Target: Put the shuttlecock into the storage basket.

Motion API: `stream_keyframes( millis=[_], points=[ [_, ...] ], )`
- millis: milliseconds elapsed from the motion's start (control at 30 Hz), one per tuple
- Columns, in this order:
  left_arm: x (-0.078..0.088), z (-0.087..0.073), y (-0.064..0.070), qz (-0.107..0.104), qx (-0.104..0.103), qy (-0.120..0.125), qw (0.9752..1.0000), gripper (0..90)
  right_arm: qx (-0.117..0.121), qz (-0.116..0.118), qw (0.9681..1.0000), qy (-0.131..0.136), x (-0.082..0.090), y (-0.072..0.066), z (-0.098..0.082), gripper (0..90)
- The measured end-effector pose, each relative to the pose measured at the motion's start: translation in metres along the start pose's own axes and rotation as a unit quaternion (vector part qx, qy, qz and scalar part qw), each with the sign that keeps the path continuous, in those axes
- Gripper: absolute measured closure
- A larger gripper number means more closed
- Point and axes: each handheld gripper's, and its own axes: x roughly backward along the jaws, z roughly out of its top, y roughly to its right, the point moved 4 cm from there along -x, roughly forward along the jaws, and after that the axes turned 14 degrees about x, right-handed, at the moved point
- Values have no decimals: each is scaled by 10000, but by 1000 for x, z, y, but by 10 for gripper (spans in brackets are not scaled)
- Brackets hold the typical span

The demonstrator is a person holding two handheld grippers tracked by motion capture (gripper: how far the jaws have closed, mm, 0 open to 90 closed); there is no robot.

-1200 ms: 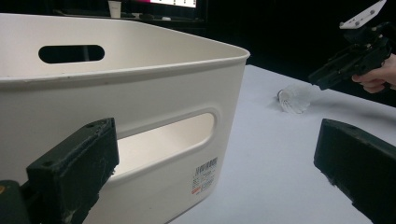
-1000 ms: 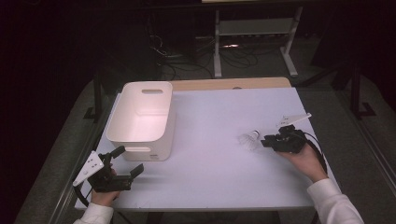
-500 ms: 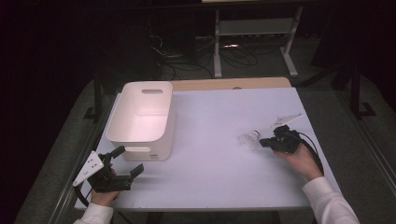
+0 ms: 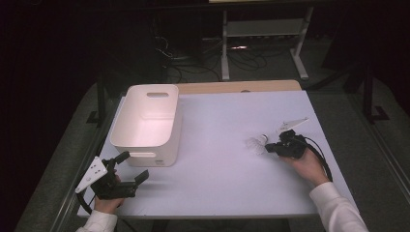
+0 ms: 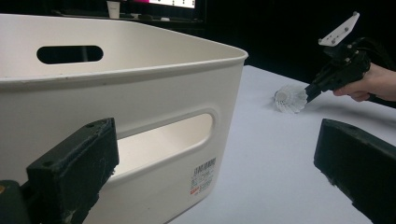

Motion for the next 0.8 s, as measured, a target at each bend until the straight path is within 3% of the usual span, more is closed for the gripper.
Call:
stream_keyframes(
  millis=[300, 800],
  points=[
    [0, 0, 0, 0, -4, 3, 10000, 0, 44, 94, 9999, -19, -6, -3, 2, 879],
    [0, 0, 0, -4, 32, 7, 10000, 0, 56, 64, 9999, 114, -14, -4, 8, 889]
  ],
)
